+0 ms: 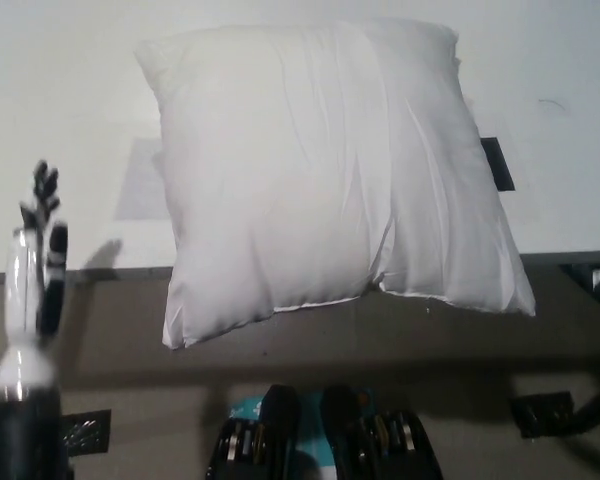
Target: The robot uses both hands to lift the pillow and then drops it on the table
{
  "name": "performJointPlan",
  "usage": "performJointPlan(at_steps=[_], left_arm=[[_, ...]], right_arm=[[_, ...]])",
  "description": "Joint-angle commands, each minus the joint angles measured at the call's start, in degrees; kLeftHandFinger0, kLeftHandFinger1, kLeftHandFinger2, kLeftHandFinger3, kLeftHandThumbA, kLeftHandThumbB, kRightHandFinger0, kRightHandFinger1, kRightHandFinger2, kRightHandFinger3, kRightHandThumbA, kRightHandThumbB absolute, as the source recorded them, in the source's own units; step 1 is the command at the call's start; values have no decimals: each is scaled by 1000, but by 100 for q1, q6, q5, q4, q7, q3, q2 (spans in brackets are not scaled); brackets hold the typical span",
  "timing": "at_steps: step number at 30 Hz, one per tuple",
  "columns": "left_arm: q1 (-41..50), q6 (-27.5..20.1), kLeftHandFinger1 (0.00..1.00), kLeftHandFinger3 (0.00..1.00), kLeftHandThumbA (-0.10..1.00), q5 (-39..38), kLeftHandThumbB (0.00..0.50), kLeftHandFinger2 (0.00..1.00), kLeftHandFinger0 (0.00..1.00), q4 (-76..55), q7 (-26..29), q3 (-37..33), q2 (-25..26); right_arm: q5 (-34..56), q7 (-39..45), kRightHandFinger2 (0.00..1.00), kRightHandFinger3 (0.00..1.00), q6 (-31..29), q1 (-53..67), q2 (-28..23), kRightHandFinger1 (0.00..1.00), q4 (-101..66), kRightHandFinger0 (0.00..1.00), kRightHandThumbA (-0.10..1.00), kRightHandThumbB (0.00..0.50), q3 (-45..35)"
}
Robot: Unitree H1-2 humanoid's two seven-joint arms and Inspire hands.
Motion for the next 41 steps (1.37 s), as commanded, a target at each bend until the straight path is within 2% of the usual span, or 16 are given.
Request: performJointPlan(at_steps=[1,4,6,7,10,12,13,14,15,20,22,27,28,30,35,41], left_arm=[[836,-485,1000,1000,1000,-294,176,1000,1000,-591,-284,-245,-347],[1148,-792,1000,1000,1000,-171,201,1000,1000,-320,-313,-394,-508],[1321,-905,1000,1000,1000,-252,140,1000,1000,1,-304,-462,-665],[1361,-905,1000,1000,1000,-238,145,1000,1000,112,-197,-480,-737],[1307,-905,1000,1000,1000,-253,177,1000,1000,305,-70,-459,-879],[1351,-905,1000,1000,1000,-583,218,1000,1000,489,-168,-353,-1022],[1322,-905,1000,1000,1000,-672,162,1000,1000,563,-252,-333,-1017],[1324,-905,1000,1000,1000,-832,177,1000,1000,631,-400,-315,-1048],[1316,-905,1000,1000,1000,-899,162,1000,1000,706,-460,-282,-1072],[1330,-905,1000,1000,1000,-893,95,1000,1000,757,-507,-189,-1099],[1311,-905,1000,1000,1000,-960,107,1000,1000,742,-607,-167,-1093],[1245,-905,1000,1000,1000,-939,128,1000,1000,718,-669,-133,-1074],[1248,-905,1000,1000,1000,-946,92,1000,1000,711,-674,-123,-1067],[1204,-905,1000,1000,1000,-989,110,1000,1000,758,-706,-96,-1064],[1198,-905,1000,1000,1000,-669,49,1000,1000,780,-538,-54,-1019],[1109,-905,1000,1000,1000,-674,109,1000,1000,807,-535,36,-1010]], right_arm=[[-636,-197,1000,1000,-1060,621,201,1000,126,1000,1000,215,238],[-726,-238,1000,1000,-1137,882,374,1000,428,1000,1000,199,375],[-860,-423,1000,1000,-1514,1143,630,1000,907,1000,1000,202,517],[-940,-573,1000,1000,-1909,1299,740,1000,1157,1000,1000,157,562],[-959,-633,1000,1000,-2333,1395,768,1000,1438,1000,1000,146,539],[-840,-446,1000,1000,-2323,1563,695,1000,1386,1000,1000,156,565],[-904,-504,1000,1000,-2319,1613,711,1000,1382,1000,1000,171,523],[-881,-508,1000,1000,-2306,1667,696,1000,1353,1000,1000,194,478],[-886,-514,1000,1000,-2332,1702,671,1000,1377,1000,1000,213,444],[-984,-592,1000,1000,-2518,1681,625,1000,1892,1000,1000,185,408],[-1179,-665,1000,1000,-2638,1636,608,1000,1988,1000,1000,153,437],[-1254,-715,1000,1000,-2710,1596,643,1000,2080,1000,1000,163,437],[-1287,-716,1000,1000,-2707,1588,641,1000,2090,1000,1000,164,443],[-1260,-658,1000,1000,-2639,1544,615,1000,2113,1000,1000,182,451],[-1220,-652,1000,1000,-2688,1551,613,1000,2143,1000,1000,192,433],[-1192,-673,1000,1000,-2712,1476,587,1000,2156,1000,1000,184,479]])
